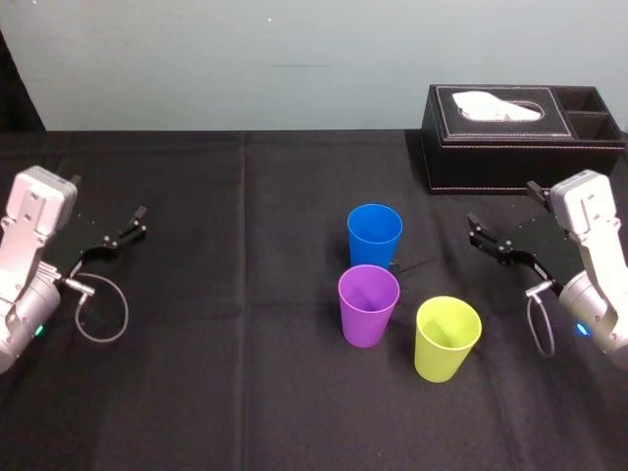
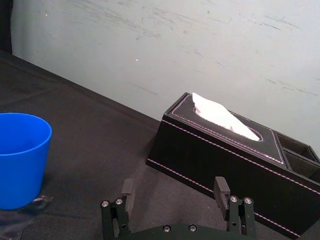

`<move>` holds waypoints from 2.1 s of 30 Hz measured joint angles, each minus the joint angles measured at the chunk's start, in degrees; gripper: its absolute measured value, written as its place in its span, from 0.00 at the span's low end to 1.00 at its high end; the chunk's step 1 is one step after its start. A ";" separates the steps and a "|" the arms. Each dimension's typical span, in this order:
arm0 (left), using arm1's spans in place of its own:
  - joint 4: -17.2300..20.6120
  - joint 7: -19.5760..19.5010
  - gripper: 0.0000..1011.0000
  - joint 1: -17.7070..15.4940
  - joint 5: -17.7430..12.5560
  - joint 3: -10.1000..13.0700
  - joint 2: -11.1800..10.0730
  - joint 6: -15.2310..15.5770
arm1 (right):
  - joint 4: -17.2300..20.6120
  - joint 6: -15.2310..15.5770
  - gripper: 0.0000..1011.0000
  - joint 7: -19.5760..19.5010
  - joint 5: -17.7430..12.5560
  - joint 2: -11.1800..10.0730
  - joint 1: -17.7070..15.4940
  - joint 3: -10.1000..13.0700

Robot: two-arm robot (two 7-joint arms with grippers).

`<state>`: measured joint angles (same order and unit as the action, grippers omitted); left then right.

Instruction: Stack the three plastic cups sequentially using one hand.

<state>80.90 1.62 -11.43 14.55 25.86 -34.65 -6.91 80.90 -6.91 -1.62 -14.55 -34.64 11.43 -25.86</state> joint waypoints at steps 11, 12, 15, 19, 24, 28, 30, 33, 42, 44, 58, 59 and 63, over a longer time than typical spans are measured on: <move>0.00 0.00 1.00 0.00 0.00 0.00 0.00 0.00 | 0.00 0.00 0.99 0.00 0.00 0.00 0.00 0.00; 0.00 0.00 1.00 0.00 0.00 0.00 0.00 0.00 | 0.00 0.00 0.99 0.00 0.00 0.00 0.00 0.00; 0.00 0.00 1.00 0.00 0.00 0.00 0.00 0.00 | 0.00 0.00 0.99 0.00 0.00 0.00 0.00 0.00; 0.00 0.00 1.00 0.00 0.00 0.00 0.00 0.00 | 0.00 0.00 0.99 0.00 0.00 0.00 0.00 0.00; 0.00 0.00 1.00 0.00 0.00 0.00 0.00 0.00 | 0.00 0.00 0.99 0.00 0.00 0.00 0.00 0.00; 0.00 0.00 1.00 0.00 0.00 0.00 0.00 0.00 | 0.00 0.00 0.99 0.00 0.00 0.00 0.00 0.00; 0.00 0.00 1.00 0.00 0.00 0.00 0.00 0.00 | 0.00 0.00 0.99 0.00 0.00 0.00 0.00 0.00; 0.00 0.00 1.00 0.00 0.00 0.00 0.00 0.00 | 0.00 0.00 0.99 0.00 0.00 0.00 0.00 0.00; 0.00 0.00 1.00 0.00 0.00 0.00 0.00 0.00 | 0.00 0.00 0.99 0.00 0.00 0.00 0.00 0.00; 0.00 0.00 1.00 0.00 0.00 0.00 0.00 0.00 | 0.00 0.00 0.99 0.00 0.00 0.00 0.00 0.00; 0.00 0.00 1.00 0.00 0.00 0.00 0.00 0.00 | 0.00 0.00 0.99 0.00 0.00 0.00 0.00 0.00; 0.00 0.00 1.00 0.00 0.00 0.00 0.00 0.00 | 0.00 0.00 0.99 0.00 0.00 0.00 0.00 0.00; 0.00 0.00 1.00 0.00 0.00 0.00 0.00 0.00 | 0.00 0.00 0.99 0.00 0.00 0.00 0.00 0.00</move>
<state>80.90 1.62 -11.43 14.55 25.86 -34.65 -6.91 80.90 -6.91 -1.62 -14.55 -34.64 11.43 -25.86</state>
